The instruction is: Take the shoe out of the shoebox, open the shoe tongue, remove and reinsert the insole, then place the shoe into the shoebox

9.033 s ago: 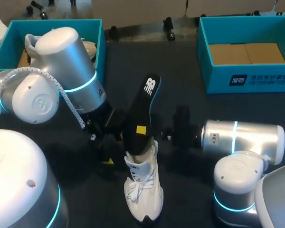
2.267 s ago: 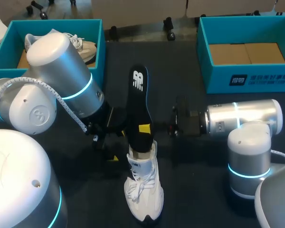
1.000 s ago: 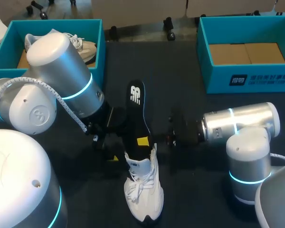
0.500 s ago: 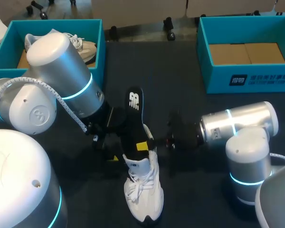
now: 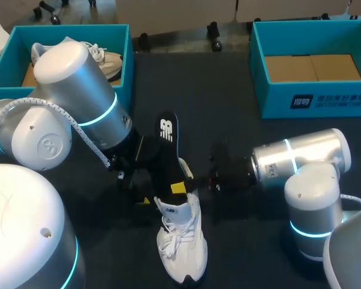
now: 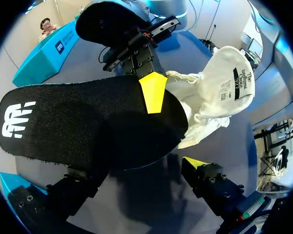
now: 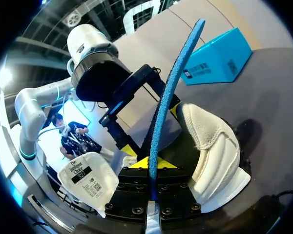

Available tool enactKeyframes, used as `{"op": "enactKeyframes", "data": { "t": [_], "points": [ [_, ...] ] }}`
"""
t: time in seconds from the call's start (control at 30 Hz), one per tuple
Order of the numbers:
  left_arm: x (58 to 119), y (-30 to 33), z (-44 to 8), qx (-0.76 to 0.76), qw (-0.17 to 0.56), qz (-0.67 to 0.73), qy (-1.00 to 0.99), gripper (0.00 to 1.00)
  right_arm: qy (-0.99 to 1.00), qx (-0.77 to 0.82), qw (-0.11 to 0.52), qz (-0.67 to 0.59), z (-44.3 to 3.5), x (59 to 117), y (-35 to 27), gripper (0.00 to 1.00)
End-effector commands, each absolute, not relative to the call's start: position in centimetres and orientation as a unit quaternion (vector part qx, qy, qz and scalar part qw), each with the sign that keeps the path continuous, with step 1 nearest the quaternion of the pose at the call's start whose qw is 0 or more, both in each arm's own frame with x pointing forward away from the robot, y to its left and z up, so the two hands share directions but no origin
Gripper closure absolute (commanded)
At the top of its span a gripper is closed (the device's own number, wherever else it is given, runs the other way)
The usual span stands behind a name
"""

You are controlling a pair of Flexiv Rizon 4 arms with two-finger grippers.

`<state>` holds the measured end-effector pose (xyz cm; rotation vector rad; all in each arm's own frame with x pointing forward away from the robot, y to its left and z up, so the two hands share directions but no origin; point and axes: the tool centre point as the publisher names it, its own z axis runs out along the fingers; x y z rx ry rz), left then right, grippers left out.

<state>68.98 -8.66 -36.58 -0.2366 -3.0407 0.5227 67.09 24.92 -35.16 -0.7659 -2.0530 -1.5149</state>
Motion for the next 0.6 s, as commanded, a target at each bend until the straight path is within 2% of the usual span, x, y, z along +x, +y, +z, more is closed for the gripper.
{"op": "enactKeyframes", "data": {
  "t": [0.03,0.1,0.2,0.23,0.6],
  "points": [
    [68.9,-8.6,-36.6,-0.077,0.024,0.17,-0.982,0.0,-0.752,-0.277,0.236,-0.55,-35.1,67.0,25.1,1.0],
    [68.9,-8.6,-36.6,-0.077,0.024,0.17,-0.982,0.0,-0.754,-0.273,0.234,-0.55,-34.9,67.2,25.1,0.97],
    [68.9,-8.6,-36.6,-0.077,0.024,0.17,-0.982,0.0,-0.755,-0.271,0.232,-0.55,-34.8,67.4,25.1,0.79],
    [68.9,-8.6,-36.6,-0.077,0.024,0.17,-0.982,0.0,-0.755,-0.27,0.232,-0.551,-34.8,67.4,25.0,0.76],
    [68.9,-8.6,-36.6,-0.077,0.024,0.17,-0.982,0.0,-0.758,-0.262,0.218,-0.556,-34.0,68.1,24.9,0.71]
  ]
}}
